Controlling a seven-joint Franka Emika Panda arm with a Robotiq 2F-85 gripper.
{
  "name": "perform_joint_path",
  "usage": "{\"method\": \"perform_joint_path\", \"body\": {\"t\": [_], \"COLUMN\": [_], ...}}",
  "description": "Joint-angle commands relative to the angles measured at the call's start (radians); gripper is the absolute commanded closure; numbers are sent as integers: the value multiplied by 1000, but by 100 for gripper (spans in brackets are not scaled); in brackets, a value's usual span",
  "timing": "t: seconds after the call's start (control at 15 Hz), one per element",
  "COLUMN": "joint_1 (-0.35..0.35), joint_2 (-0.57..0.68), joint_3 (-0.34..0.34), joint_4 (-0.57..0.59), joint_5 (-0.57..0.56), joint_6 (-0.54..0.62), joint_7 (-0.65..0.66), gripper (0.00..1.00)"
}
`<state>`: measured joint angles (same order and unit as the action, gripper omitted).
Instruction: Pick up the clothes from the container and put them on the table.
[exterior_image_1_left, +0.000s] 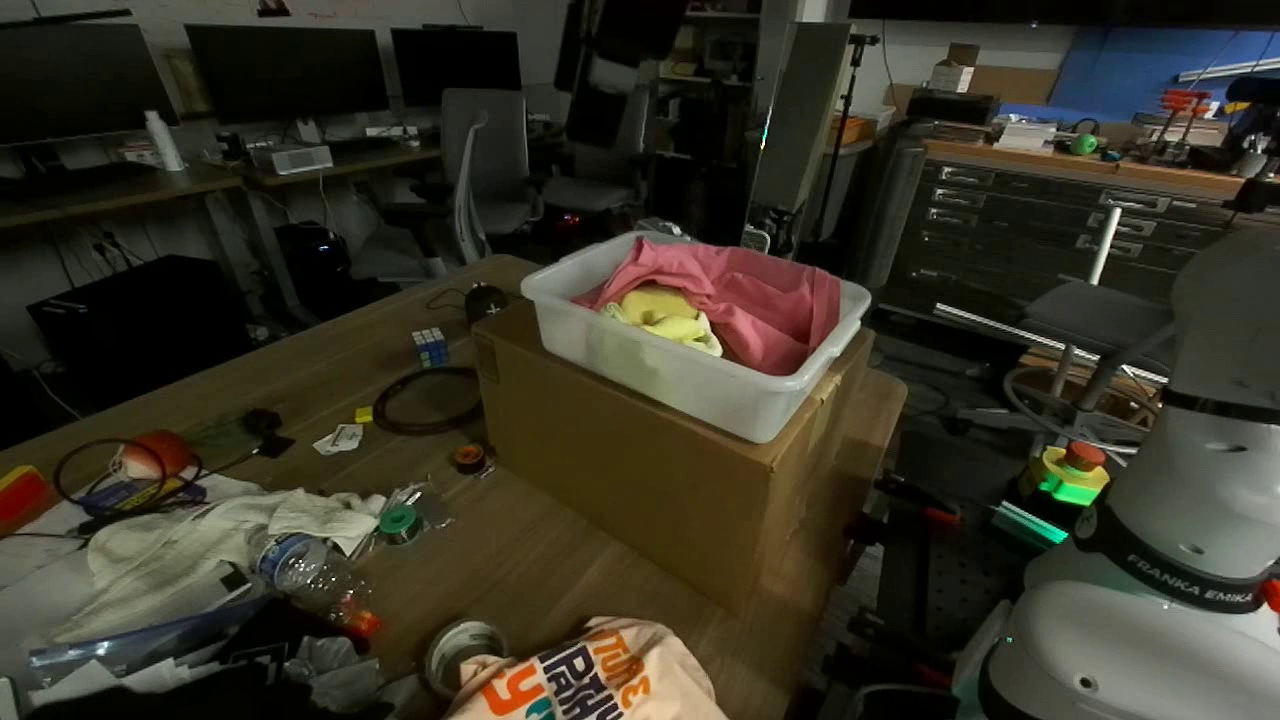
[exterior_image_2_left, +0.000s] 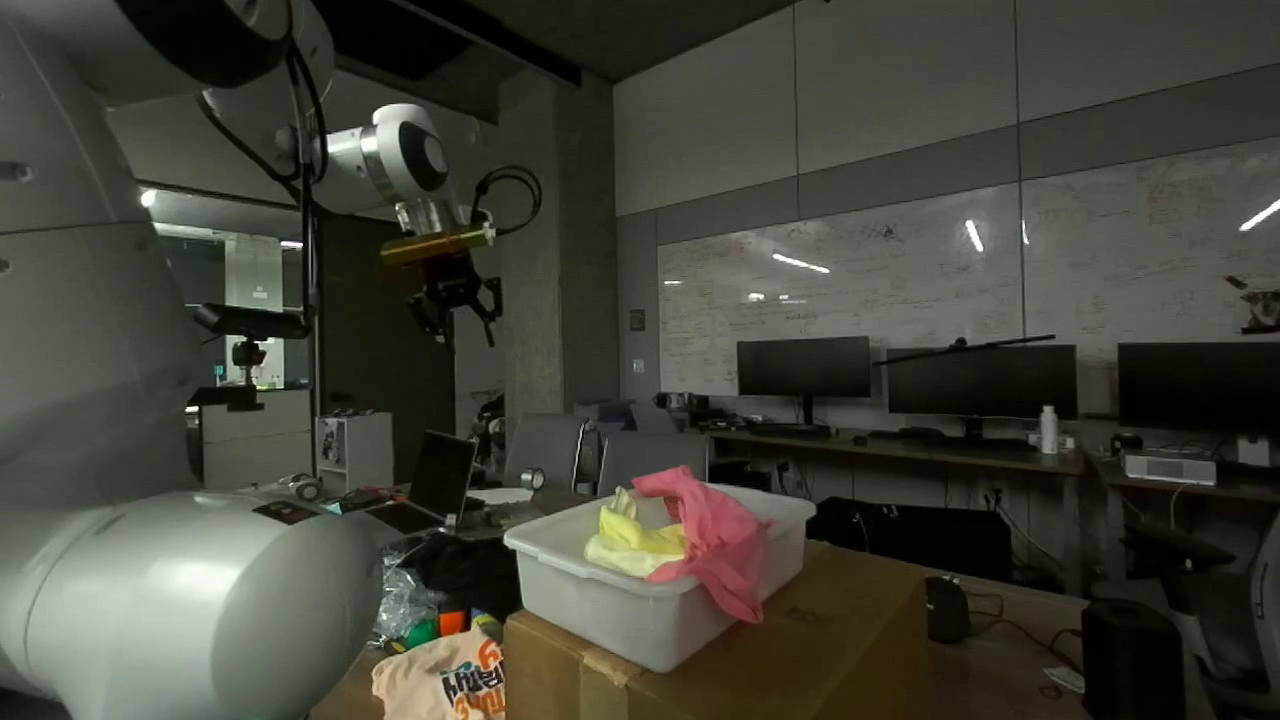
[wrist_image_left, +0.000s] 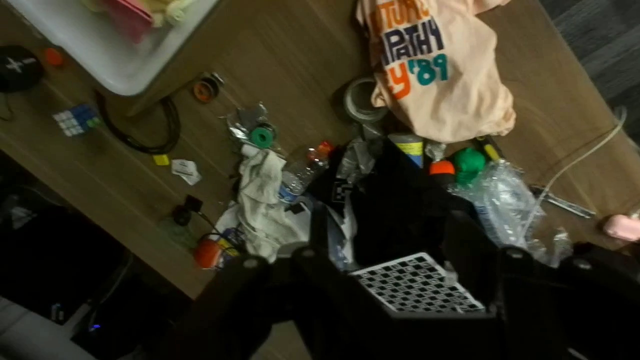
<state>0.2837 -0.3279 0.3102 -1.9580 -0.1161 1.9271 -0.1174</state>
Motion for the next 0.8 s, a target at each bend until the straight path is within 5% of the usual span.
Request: {"method": "perform_joint_path", "body": {"t": [0.0, 0.73], "joint_1": [-72, -236], "joint_2": [-60, -33], "joint_3": [-36, -185], "joint_4": [-53, -228], "joint_5": [-107, -198], "joint_6": [17, 62], "joint_7": [80, 174], "gripper": [5, 0]}}
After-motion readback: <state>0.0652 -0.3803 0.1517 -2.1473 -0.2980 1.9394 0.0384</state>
